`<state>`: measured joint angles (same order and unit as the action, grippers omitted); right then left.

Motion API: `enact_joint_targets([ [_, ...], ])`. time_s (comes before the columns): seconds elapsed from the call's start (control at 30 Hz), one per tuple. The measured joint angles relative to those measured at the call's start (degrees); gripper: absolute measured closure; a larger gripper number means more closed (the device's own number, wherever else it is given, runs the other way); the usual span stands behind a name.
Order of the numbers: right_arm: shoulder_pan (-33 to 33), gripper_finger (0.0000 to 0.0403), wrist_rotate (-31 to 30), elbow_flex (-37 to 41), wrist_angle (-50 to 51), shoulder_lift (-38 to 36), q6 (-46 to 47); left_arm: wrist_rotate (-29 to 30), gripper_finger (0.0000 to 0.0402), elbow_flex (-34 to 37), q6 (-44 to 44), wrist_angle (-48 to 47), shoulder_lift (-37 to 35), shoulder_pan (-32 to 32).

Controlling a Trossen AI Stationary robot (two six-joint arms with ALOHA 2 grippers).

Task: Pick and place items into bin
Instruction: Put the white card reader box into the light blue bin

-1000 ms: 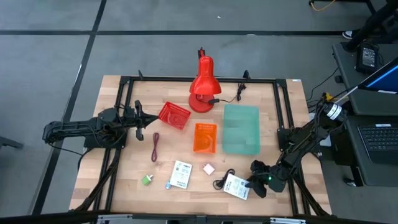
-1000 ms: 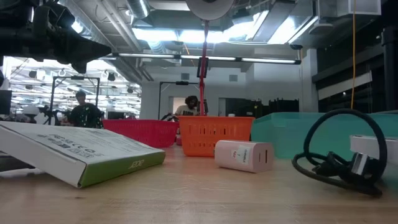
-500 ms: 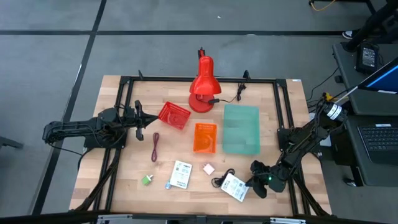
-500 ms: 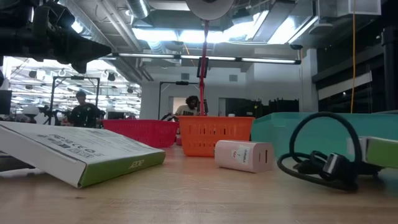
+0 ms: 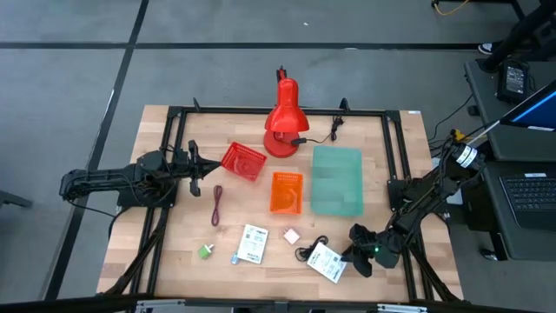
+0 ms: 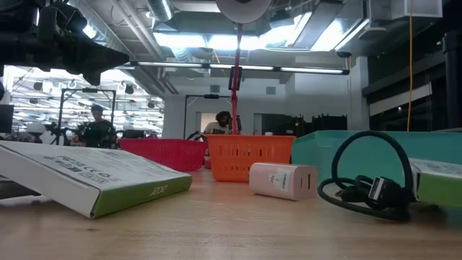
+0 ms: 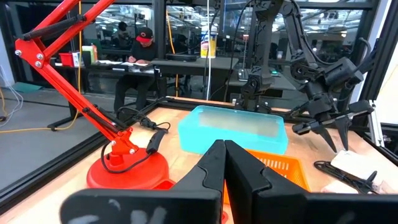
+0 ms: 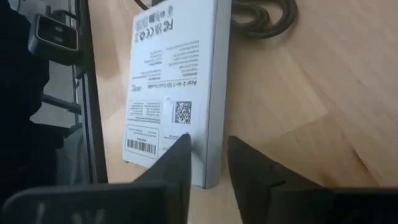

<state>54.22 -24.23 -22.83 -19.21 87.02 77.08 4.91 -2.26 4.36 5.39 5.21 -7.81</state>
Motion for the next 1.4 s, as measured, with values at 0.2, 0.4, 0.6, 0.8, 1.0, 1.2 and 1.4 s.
enact_joint_targets([
  [0.2, 0.0, 0.0267, -0.1, 0.0, -3.4, 0.0, -1.3, 0.0, 0.0398, 0.0, 0.0, 0.0, 0.0, 0.0],
  [0.4, 0.0, 0.0233, -0.1, 0.0, -3.7, -0.7, -1.9, 0.0, 0.0398, 0.0, 0.0, 0.0, 0.0, 0.0],
  [0.6, -1.3, 0.0209, -0.1, 0.0, -2.8, -1.2, -4.1, 0.0, 0.0398, 0.0, 0.5, 0.0, 0.0, 0.0],
  [0.8, -3.2, 0.0202, 0.8, 0.0, 3.9, -4.9, -4.1, 0.0, 0.0398, 0.0, 0.5, 0.0, 0.0, 0.0],
  [1.0, -3.4, 0.0202, 1.4, 0.0, 5.4, -10.1, -7.0, 0.0, 0.0398, 0.0, 0.5, 0.0, 0.0, 0.0],
  [1.2, -4.1, 0.0202, 1.4, 0.0, 5.4, -11.6, -8.9, -2.7, 0.0398, 0.0, 0.0, 0.0, 0.0, 0.0],
  [1.4, -4.2, 0.0202, 1.4, 0.0, 5.5, -11.6, -6.9, -7.0, 0.0398, 0.0, -0.5, 0.0, 0.0, 0.0],
])
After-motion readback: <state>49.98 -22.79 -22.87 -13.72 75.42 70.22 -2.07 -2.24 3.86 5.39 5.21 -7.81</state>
